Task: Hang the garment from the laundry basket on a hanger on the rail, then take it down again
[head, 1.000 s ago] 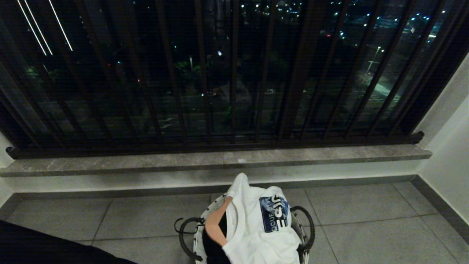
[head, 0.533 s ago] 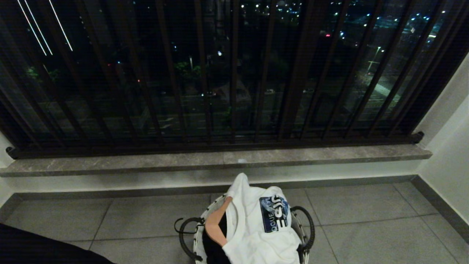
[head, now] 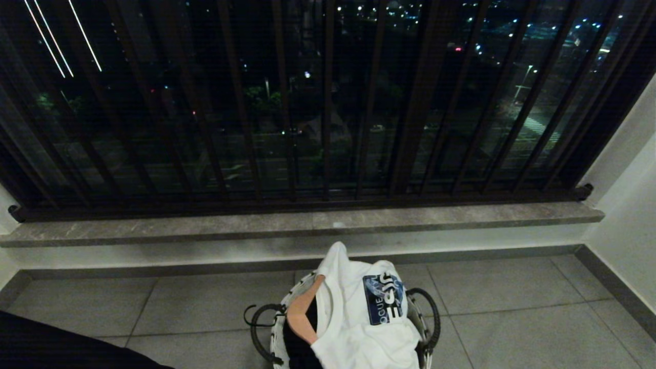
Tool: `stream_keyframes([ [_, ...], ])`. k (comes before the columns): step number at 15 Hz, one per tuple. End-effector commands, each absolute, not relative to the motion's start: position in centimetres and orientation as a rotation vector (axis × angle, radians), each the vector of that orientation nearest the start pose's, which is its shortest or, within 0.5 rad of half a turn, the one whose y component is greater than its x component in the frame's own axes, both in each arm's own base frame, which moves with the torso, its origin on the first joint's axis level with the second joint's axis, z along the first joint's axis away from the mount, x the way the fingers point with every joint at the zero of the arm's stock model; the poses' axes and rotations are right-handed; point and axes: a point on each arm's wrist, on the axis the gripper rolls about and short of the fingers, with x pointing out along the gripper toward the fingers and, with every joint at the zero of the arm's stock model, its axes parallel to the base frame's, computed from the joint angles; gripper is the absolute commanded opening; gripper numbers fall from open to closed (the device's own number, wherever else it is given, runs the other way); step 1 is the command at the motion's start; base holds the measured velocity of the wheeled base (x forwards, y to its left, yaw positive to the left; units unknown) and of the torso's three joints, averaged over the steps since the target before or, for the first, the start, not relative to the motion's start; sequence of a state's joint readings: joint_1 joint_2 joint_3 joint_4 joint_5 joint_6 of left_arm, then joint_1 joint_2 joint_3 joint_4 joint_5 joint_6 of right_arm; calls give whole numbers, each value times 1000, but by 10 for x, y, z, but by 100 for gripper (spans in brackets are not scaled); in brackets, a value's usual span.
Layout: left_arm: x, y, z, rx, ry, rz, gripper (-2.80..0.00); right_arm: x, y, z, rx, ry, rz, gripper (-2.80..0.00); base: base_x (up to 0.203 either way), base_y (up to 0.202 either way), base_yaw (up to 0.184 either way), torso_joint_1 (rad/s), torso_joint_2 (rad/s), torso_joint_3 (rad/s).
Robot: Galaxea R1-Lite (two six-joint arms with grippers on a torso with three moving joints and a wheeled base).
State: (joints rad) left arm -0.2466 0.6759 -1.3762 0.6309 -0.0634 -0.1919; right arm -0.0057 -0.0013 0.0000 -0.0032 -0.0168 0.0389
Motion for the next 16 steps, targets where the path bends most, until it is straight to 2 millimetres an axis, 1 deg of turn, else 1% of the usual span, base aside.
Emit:
stream_keyframes([
  [1,-43,9,365,-197,-30,-315,-280,-23,0,76,40,-5,-23,-280,0,0,0,0,0,0],
  [4,-39,8,363,-195,-12,-314,-280,-23,0,76,39,-5,-23,-280,0,0,0,0,0,0],
  [10,-41,9,362,-175,-19,-315,-280,-23,0,76,40,-6,-23,-280,0,0,0,0,0,0],
  [15,-38,8,359,-159,-1,-313,-280,-23,0,76,40,-5,-23,-280,0,0,0,0,0,0],
  [16,-37,8,359,-157,0,-313,-280,-23,0,76,40,-5,-23,-280,0,0,0,-34,-139,-200],
])
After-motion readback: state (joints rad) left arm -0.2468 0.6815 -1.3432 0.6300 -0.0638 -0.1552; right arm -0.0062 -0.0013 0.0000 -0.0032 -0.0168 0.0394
